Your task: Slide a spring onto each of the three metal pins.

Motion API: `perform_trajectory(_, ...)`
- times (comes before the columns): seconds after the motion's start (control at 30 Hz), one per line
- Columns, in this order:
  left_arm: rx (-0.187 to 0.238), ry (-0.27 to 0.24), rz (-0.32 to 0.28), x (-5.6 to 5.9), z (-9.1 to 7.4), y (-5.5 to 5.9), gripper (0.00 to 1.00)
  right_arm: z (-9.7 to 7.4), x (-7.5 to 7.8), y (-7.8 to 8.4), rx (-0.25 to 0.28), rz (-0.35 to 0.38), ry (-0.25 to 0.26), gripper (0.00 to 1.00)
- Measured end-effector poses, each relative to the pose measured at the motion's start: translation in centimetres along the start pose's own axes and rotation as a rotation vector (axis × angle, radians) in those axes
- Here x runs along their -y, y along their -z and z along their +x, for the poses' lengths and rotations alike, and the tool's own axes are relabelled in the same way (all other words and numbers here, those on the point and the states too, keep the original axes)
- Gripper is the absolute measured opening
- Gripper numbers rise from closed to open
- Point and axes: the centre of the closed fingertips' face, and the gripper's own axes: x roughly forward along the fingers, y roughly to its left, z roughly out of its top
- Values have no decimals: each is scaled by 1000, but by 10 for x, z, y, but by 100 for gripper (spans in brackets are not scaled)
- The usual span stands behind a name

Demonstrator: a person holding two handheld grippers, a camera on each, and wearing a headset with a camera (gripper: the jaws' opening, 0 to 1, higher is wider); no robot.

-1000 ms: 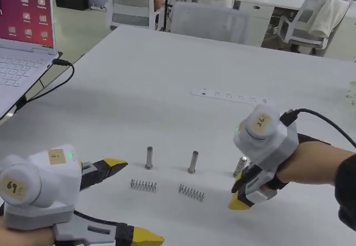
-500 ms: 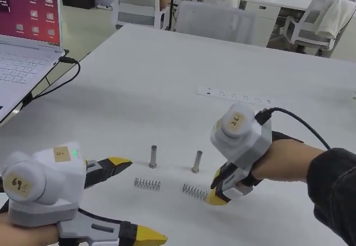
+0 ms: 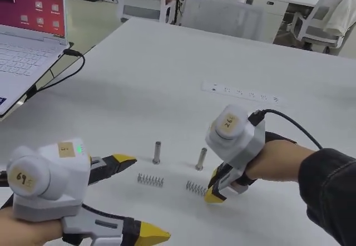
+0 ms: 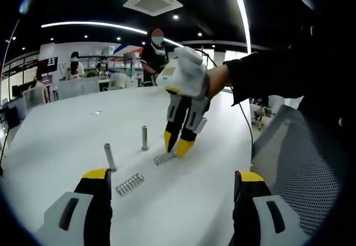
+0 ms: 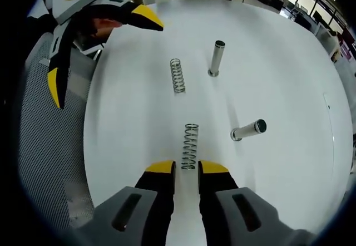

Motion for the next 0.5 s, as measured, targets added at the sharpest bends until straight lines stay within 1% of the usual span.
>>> perform_trajectory(0.13,0,1,-5,0,0,1,87,2,1,0,-6,-5,4,13)
perform_trajectory(0.3,0,4,-11,0,1,2,86,5,1,3,-27,-19,15,10)
perform_trajectory(0.5,1,7,-13,1,2,3,86,5,4,2,-33,-35,27,9)
